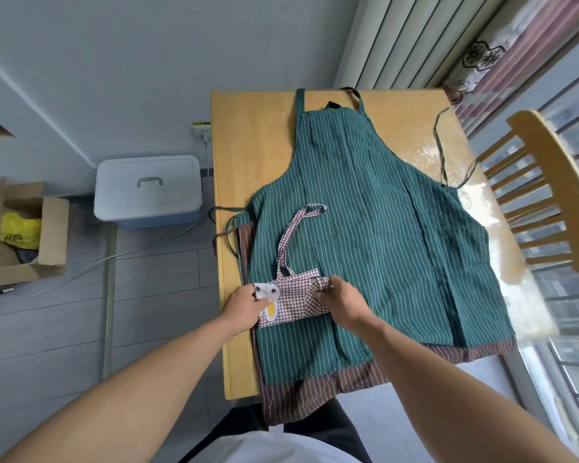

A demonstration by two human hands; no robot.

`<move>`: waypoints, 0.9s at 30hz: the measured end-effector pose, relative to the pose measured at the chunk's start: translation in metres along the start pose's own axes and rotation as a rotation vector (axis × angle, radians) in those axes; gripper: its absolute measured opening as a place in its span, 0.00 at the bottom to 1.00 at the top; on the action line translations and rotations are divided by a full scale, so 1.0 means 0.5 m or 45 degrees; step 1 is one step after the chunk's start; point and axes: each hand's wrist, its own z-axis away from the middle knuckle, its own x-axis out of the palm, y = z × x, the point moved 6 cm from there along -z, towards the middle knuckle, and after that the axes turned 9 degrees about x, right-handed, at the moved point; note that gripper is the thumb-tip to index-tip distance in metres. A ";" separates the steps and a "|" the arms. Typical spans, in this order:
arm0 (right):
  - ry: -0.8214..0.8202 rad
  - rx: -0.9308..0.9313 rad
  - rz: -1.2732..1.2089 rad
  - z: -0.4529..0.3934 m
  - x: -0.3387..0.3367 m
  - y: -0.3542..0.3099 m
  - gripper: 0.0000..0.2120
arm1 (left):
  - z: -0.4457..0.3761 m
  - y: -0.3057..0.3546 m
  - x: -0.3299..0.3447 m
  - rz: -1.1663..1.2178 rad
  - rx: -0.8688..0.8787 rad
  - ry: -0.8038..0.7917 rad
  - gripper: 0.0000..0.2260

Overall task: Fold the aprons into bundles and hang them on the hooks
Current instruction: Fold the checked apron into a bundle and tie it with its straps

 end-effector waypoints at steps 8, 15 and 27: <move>0.187 0.133 0.212 -0.044 0.005 -0.030 0.09 | -0.008 -0.013 -0.015 -0.108 -0.086 0.194 0.12; 0.296 0.151 0.016 -0.033 -0.001 -0.015 0.22 | 0.018 0.060 -0.020 -0.646 0.280 0.319 0.20; 0.178 0.196 -0.196 -0.053 -0.007 -0.019 0.32 | -0.033 0.065 -0.022 -0.514 0.311 0.234 0.09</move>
